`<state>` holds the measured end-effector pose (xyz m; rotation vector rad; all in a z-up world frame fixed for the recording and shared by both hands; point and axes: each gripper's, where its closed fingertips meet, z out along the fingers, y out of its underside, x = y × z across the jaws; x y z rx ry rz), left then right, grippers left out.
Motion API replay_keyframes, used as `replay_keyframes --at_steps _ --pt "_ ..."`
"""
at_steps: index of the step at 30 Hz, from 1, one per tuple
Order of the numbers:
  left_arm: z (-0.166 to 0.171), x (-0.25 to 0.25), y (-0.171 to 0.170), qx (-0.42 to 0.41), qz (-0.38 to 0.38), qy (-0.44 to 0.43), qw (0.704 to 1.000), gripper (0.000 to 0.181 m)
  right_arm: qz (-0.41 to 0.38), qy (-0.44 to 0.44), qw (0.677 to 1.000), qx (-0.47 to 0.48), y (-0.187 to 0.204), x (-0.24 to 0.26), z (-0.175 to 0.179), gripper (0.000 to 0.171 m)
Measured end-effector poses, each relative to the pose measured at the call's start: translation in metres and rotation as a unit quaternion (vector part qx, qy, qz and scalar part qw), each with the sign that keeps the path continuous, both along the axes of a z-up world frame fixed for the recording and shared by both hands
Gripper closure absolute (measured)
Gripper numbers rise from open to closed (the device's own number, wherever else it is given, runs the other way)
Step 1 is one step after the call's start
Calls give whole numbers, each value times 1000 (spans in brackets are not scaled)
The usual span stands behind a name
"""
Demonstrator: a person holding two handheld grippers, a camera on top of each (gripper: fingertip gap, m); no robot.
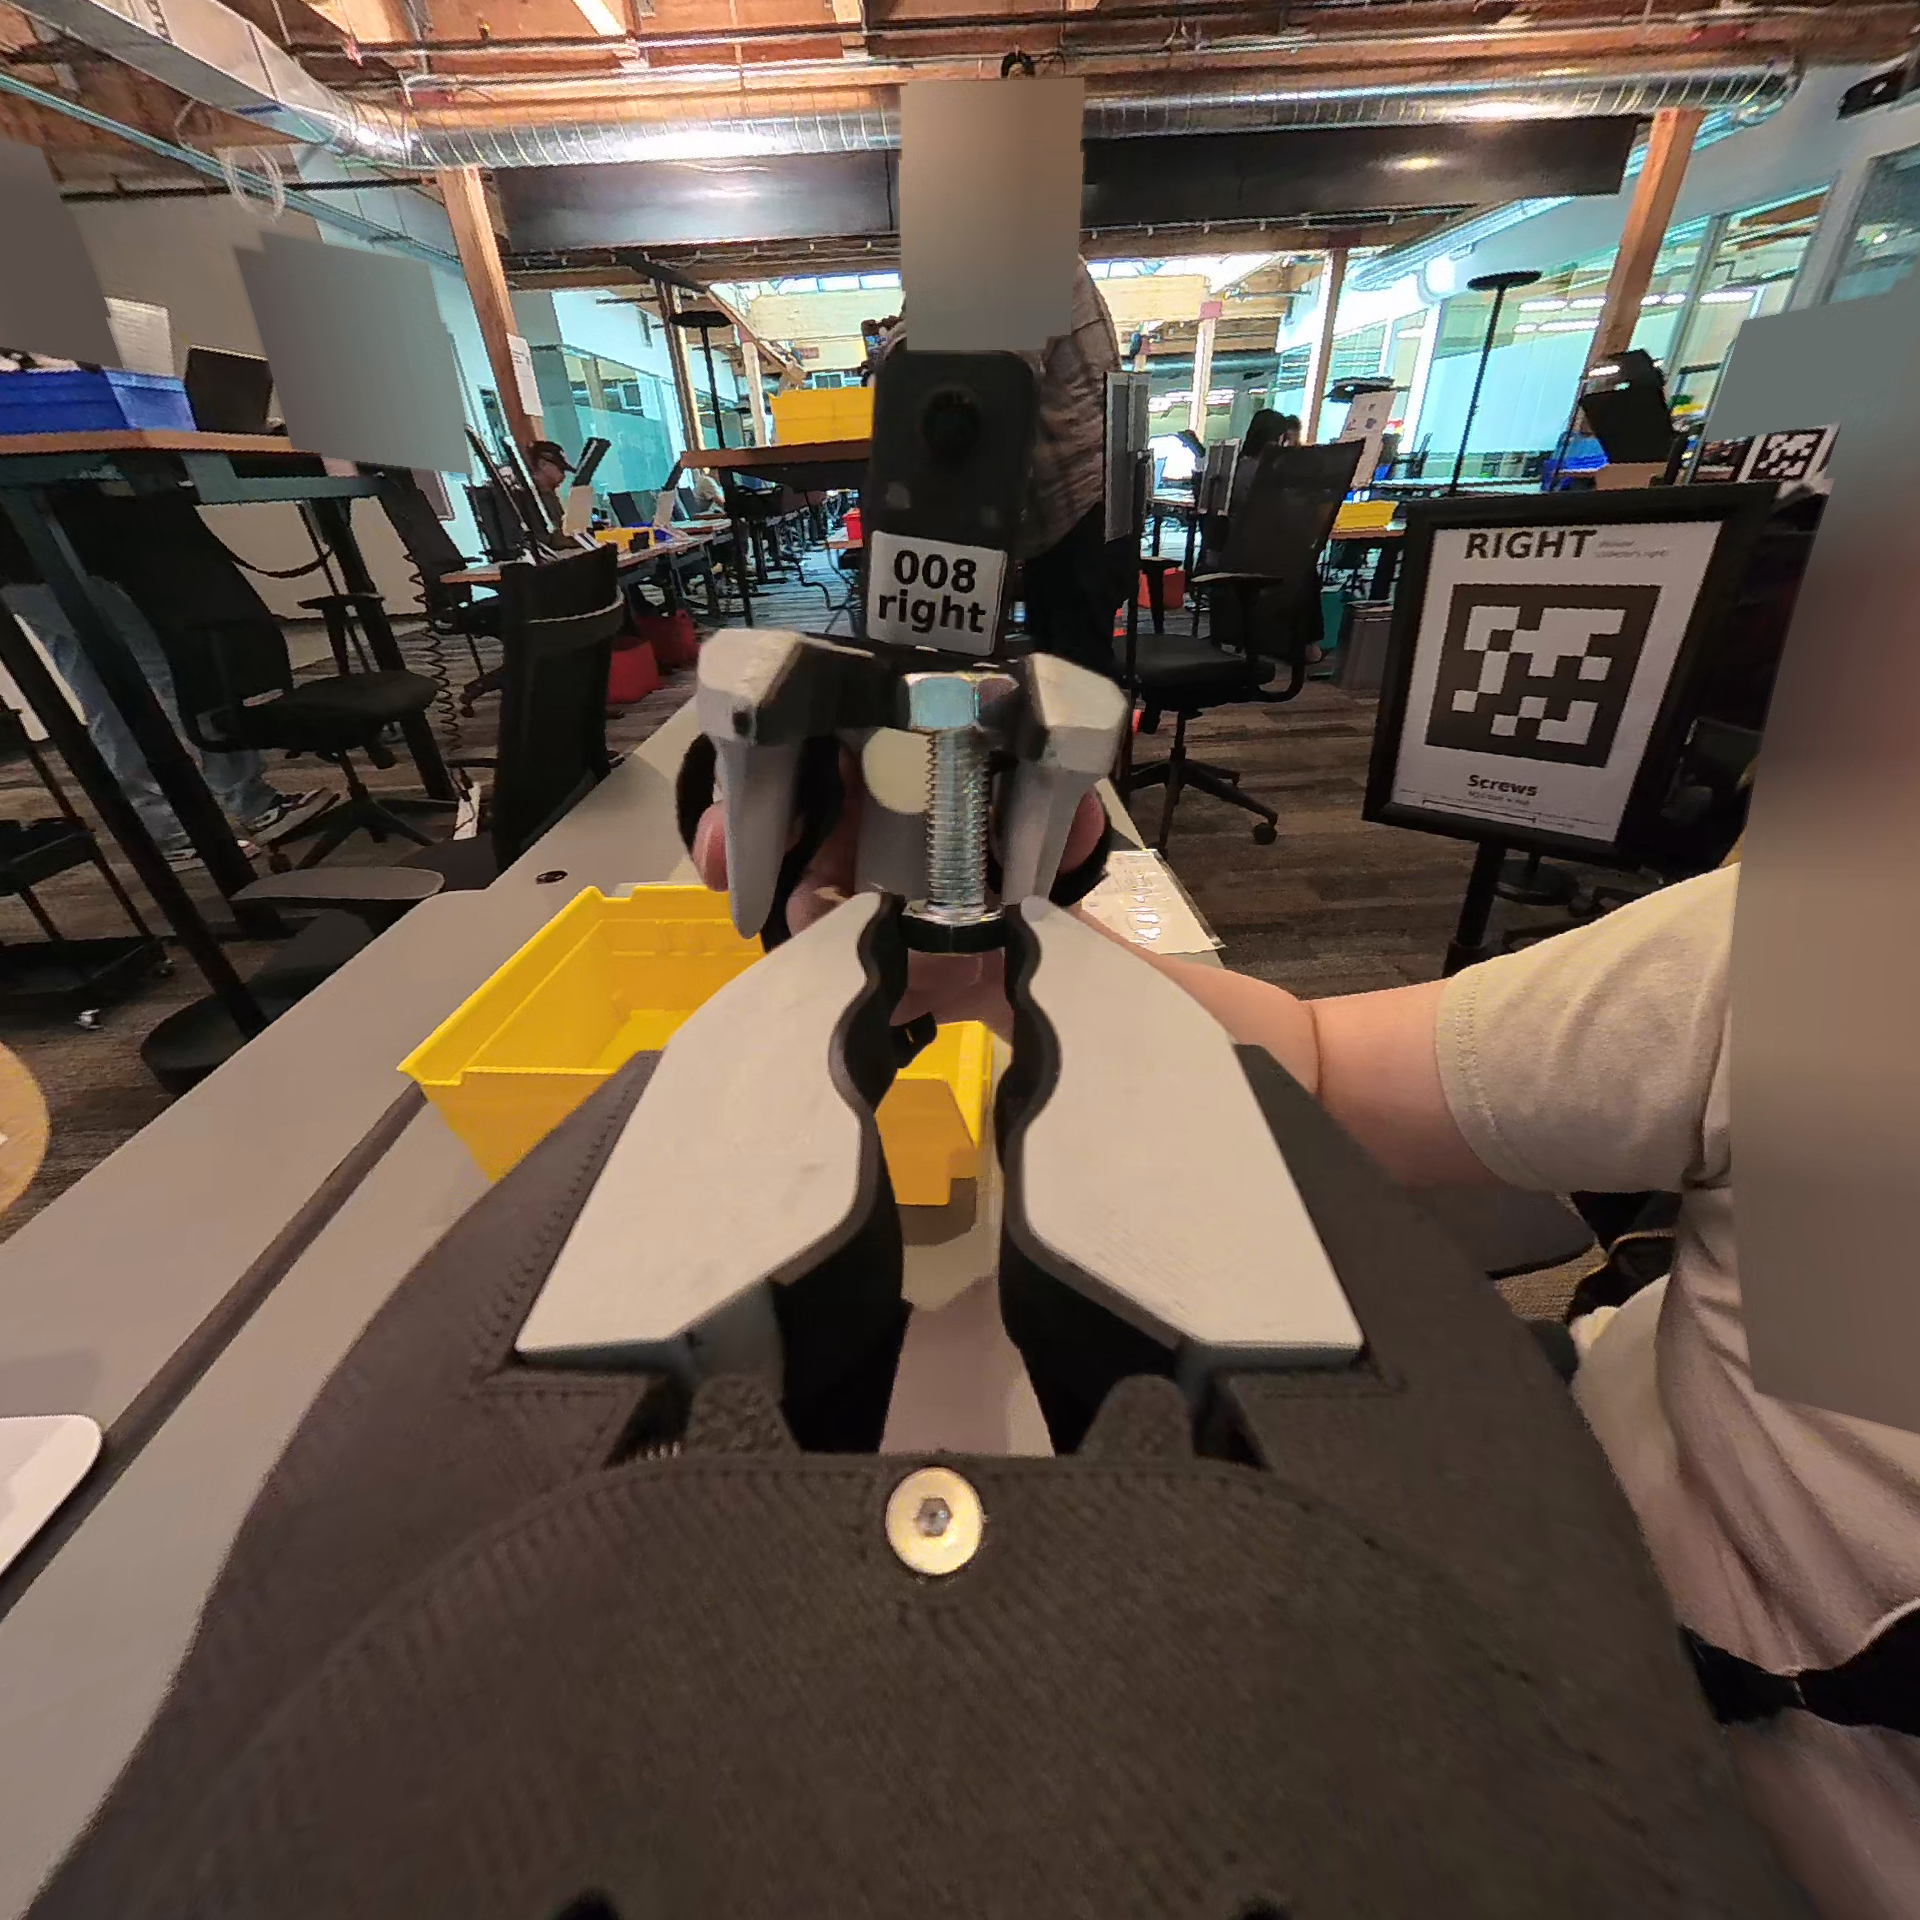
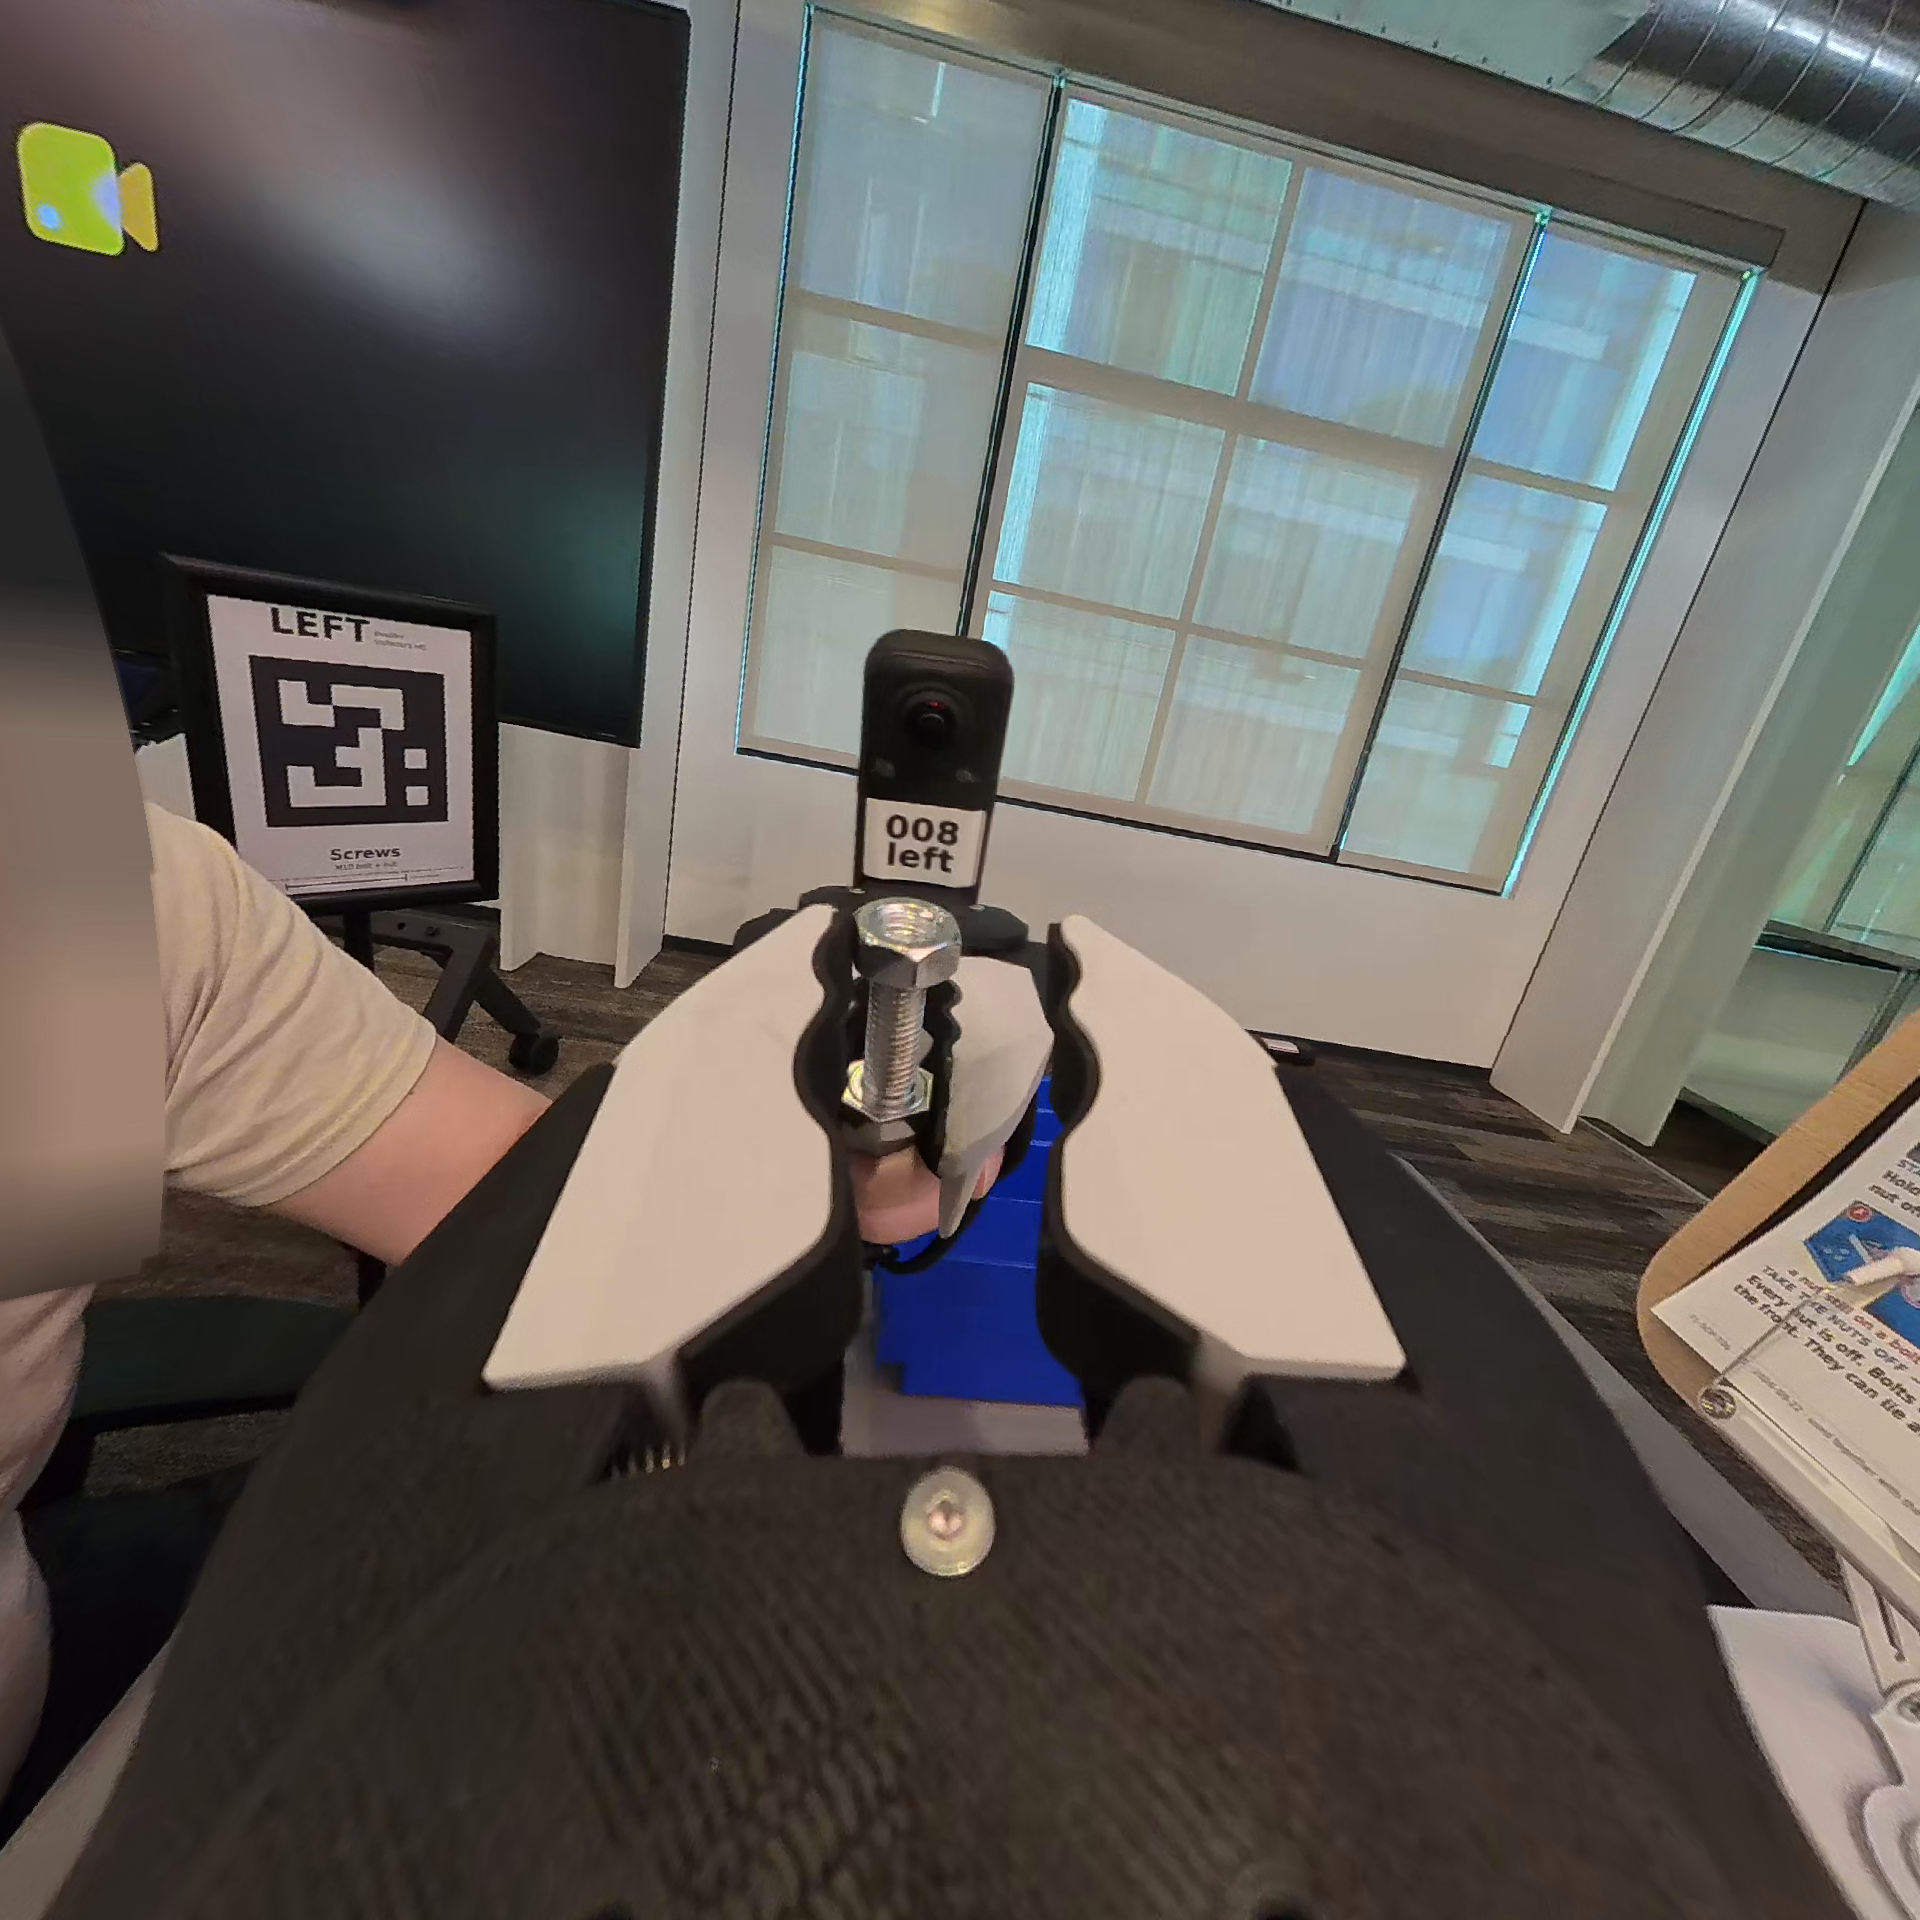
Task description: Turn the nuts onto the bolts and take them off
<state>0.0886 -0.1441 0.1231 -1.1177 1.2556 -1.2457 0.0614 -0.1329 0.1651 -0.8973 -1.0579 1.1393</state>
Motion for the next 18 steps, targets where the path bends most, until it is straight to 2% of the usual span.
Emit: replay_keyframes --at_steps 8,13,18 --pt "6 -3 -7 -11 -28 -17 999 164 45 12 999 0 -8 8 3 142" --pt "5 -2 -11 -15 -40 -12 999 164 83 11 996 0 -17 8 2 153" --pt "4 -1 -18 -21 -65 -7 998 164 125 9 992 -6 -23 11 0 154"
